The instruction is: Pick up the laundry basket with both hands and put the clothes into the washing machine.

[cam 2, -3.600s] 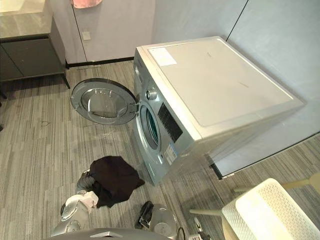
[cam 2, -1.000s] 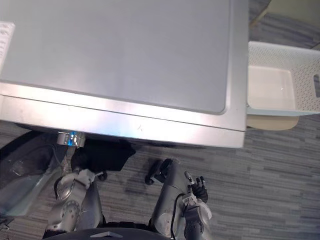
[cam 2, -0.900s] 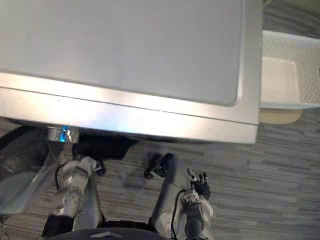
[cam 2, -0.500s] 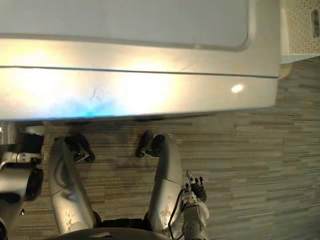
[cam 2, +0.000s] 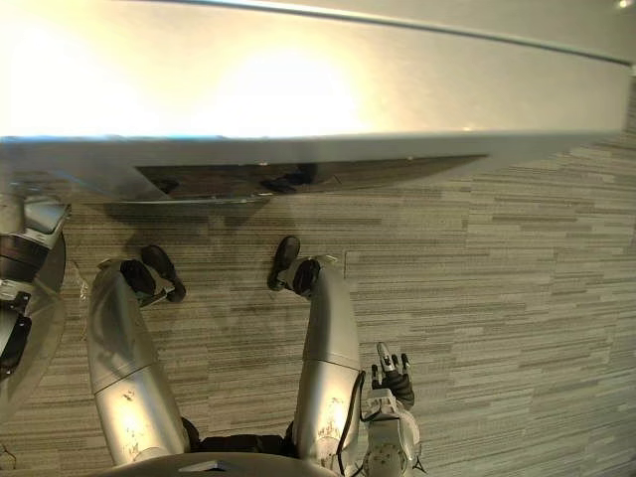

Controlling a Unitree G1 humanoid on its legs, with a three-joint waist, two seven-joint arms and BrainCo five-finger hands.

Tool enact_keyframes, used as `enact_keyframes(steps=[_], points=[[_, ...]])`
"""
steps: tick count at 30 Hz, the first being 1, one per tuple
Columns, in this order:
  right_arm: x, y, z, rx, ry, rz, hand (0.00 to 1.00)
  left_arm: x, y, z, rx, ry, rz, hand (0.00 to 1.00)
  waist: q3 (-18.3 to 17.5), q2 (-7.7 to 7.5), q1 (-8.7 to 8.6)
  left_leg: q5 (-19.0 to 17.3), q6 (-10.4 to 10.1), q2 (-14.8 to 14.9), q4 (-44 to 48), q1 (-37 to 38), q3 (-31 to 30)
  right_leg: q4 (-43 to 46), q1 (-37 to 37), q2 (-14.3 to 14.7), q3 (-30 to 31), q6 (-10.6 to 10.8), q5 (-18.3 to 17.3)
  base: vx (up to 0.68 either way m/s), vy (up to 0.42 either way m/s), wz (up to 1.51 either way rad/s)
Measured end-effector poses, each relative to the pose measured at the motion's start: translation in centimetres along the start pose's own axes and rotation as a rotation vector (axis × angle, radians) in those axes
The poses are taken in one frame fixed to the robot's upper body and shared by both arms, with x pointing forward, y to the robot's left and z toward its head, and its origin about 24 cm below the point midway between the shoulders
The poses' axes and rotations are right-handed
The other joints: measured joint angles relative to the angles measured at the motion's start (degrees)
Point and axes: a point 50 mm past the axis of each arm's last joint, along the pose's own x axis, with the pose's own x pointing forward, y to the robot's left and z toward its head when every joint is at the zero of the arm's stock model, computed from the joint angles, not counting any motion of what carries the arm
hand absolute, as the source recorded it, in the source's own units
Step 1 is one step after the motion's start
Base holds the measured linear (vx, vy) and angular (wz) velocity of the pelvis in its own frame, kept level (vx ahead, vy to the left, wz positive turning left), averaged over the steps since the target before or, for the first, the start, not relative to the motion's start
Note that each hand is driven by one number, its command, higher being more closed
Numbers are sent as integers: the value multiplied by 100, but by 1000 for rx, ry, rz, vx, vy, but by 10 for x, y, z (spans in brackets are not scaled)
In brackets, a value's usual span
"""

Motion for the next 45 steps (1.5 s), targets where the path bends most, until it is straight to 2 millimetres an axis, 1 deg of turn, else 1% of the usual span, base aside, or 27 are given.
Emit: enact_keyframes(steps=[2,5,7,9,12,13,14,15,16,17,19,20,24,26,29,31,32,33,35,37,38,39,40,41,42,44,45], points=[[2,5,1,-15,-9,33,0,4,-8,6,194,-88,-35,0,-3,-4,14,28,47,-59,0,-50,-11,-21,1,-54,-25,42,69,-17,6,14],[4,12,1,-3,-14,66,0,16,-21,-1,403,-45,-125,0,-22,-37,11,15,52,-96,-18,-73,-3,-99,6,-71,-30,39,106,-57,-4,2],[6,18,0,1,-13,87,0,26,-23,-9,424,57,-164,0,-54,-88,-74,26,88,-94,-95,-109,22,-272,6,-54,-76,84,158,-121,-8,-12],[7,23,-4,14,-2,97,0,34,-21,-20,312,209,-191,0,-105,-171,-201,58,70,-70,-280,-131,81,-552,14,15,-115,106,177,-106,-7,-17],[5,26,-13,60,15,78,0,34,-23,-38,-183,518,-159,0,-240,-382,-408,80,53,18,-480,-131,224,-835,2,38,-170,111,186,-96,-19,-18],[6,26,-14,79,22,52,0,36,-32,-31,-566,625,-127,0,-253,-402,-476,101,16,20,-593,-128,275,-964,-1,45,-184,114,189,-75,-29,-6],[7,27,-14,81,26,45,0,37,-36,-24,-776,659,-99,0,-253,-401,-487,104,11,22,-641,-120,312,-1014,-6,48,-191,114,189,-101,-59,-5],[8,27,-14,83,32,25,0,39,-40,-13,-1142,703,-39,0,-252,-401,-508,106,8,33,-663,-107,343,-1033,3,35,-222,117,199,-80,-51,-6],[8,28,-14,83,34,14,0,40,-41,-7,-1290,706,-1,0,-252,-401,-515,106,7,39,-639,-107,325,-1029,11,34,-232,121,227,-94,-57,-14],[9,28,-13,80,32,1,0,40,-36,-2,-1555,690,103,0,-252,-401,-515,108,8,59,-607,-103,300,-1049,24,36,-246,129,312,-61,-28,-16],[10,31,-13,70,29,-5,0,29,-30,-20,-1700,715,279,0,-252,-401,-549,110,4,118,-615,-32,304,-1085,87,58,-305,117,343,-50,-52,-19],[11,33,-12,71,28,-1,0,16,-35,-32,-1768,784,385,0,-251,-399,-543,124,-20,119,-615,67,302,-1085,163,60,-309,92,394,-32,-71,-9],[11,48,-4,83,-4,60,0,-24,-52,-53,-1997,928,700,0,-251,-400,-485,153,-53,119,-616,441,215,-1050,546,92,-310,49,558,-2,-88,6],[12,55,-2,88,-16,86,0,-42,-57,-63,-2031,969,794,0,-251,-399,-482,152,-83,122,-626,605,193,-1031,696,114,-323,56,518,14,-67,0],[11,57,-2,83,-13,96,0,-67,-58,-81,-1969,1021,848,0,-251,-399,-475,117,-111,127,-636,909,193,-967,957,117,-322,19,417,36,-81,4],[10,57,-2,76,-12,104,0,-83,-44,-91,-1697,964,688,0,-249,-393,-464,86,-160,122,-707,1233,201,-973,1243,118,-341,18,343,54,-96,10],[9,55,-3,51,-14,102,0,-89,-36,-94,-1403,904,524,0,-244,-383,-432,87,-184,115,-777,1422,196,-993,1441,117,-379,12,286,50,-95,17],[8,54,-3,39,-16,101,0,-91,-32,-93,-1276,867,454,0,-250,-369,-404,93,-196,110,-815,1492,180,-1011,1533,117,-415,8,260,37,-79,24],[6,50,-2,35,-18,92,0,-108,-34,-91,-873,792,213,0,-261,-346,-284,99,-239,81,-989,1739,175,-1089,1798,120,-474,16,149,35,-86,26],[4,44,-2,31,-29,79,0,-147,-42,-91,-338,713,-20,0,-301,-234,-169,153,-286,4,-1253,2026,198,-1267,2094,119,-562,18,75,71,-93,23],[4,42,-2,31,-35,79,0,-157,-45,-91,-220,693,-70,0,-323,-189,-138,166,-299,-6,-1330,2121,214,-1324,2182,120,-575,20,66,78,-51,16],[4,40,-2,29,-35,79,0,-181,-49,-94,-90,705,-135,0,-393,-103,-91,198,-360,-63,-1502,2379,305,-1442,2386,122,-583,29,55,93,-42,13],[5,36,-3,28,-31,65,0,-208,-54,-98,-75,784,-177,0,-521,4,-82,230,-410,-108,-1701,2641,390,-1573,2594,125,-586,46,46,84,-34,12],[5,34,-4,29,-29,54,0,-222,-57,-100,-127,843,-188,0,-597,70,-82,261,-396,-128,-1792,2764,428,-1651,2700,123,-593,50,45,148,-43,9],[5,30,-3,31,-27,39,0,-250,-63,-100,-238,964,-193,0,-738,164,-84,308,-424,-179,-1992,3050,521,-1780,2910,118,-588,63,39,133,-30,5],[5,26,0,36,-32,20,0,-289,-70,-96,-402,1129,-170,0,-892,304,-81,355,-471,-248,-2296,3522,647,-1969,3283,110,-599,116,17,159,-38,12],[4,16,2,21,-29,-16,0,-321,-76,-90,-547,1260,-155,0,-1081,427,-52,402,-493,-347,-2559,3838,681,-2101,3573,82,-653,133,0,178,-57,25]])
